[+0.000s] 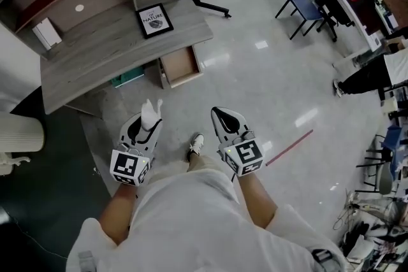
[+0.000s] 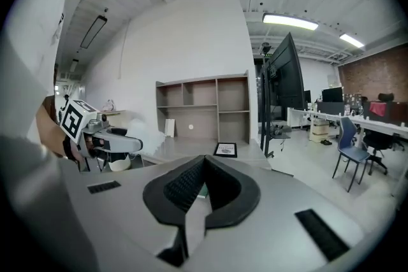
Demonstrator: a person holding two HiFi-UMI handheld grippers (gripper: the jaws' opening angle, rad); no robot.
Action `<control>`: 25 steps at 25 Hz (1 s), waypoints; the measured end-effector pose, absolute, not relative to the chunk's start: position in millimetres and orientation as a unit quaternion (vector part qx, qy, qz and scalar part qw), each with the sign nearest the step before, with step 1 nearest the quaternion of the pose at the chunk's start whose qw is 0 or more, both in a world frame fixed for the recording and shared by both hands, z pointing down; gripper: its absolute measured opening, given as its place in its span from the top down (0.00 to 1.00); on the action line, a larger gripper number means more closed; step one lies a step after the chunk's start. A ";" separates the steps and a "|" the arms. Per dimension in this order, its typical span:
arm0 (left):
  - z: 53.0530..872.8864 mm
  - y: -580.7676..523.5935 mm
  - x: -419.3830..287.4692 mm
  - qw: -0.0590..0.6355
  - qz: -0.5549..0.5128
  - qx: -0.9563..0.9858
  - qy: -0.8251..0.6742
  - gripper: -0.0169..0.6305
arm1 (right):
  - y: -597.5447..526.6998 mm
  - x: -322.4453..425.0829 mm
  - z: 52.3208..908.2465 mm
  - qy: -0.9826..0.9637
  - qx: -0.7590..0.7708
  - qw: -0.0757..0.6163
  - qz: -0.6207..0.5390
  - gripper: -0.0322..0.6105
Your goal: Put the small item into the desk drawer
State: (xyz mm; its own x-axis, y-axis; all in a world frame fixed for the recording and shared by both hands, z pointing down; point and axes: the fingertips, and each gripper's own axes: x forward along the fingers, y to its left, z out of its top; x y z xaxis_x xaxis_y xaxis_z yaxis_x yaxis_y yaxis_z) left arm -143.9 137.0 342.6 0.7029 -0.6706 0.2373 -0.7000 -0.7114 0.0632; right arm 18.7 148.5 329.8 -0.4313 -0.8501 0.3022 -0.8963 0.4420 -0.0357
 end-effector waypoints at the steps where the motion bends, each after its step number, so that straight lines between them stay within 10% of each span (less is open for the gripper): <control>1: 338.2 125.4 -129.7 0.073 0.100 0.919 -0.373 0.68 | 135.3 27.6 330.3 -0.846 0.510 0.121 0.100 0.95; 25: 338.6 19.0 -64.9 0.087 0.088 0.904 -0.410 0.68 | 34.9 63.1 372.1 -0.879 0.425 0.147 0.158 0.95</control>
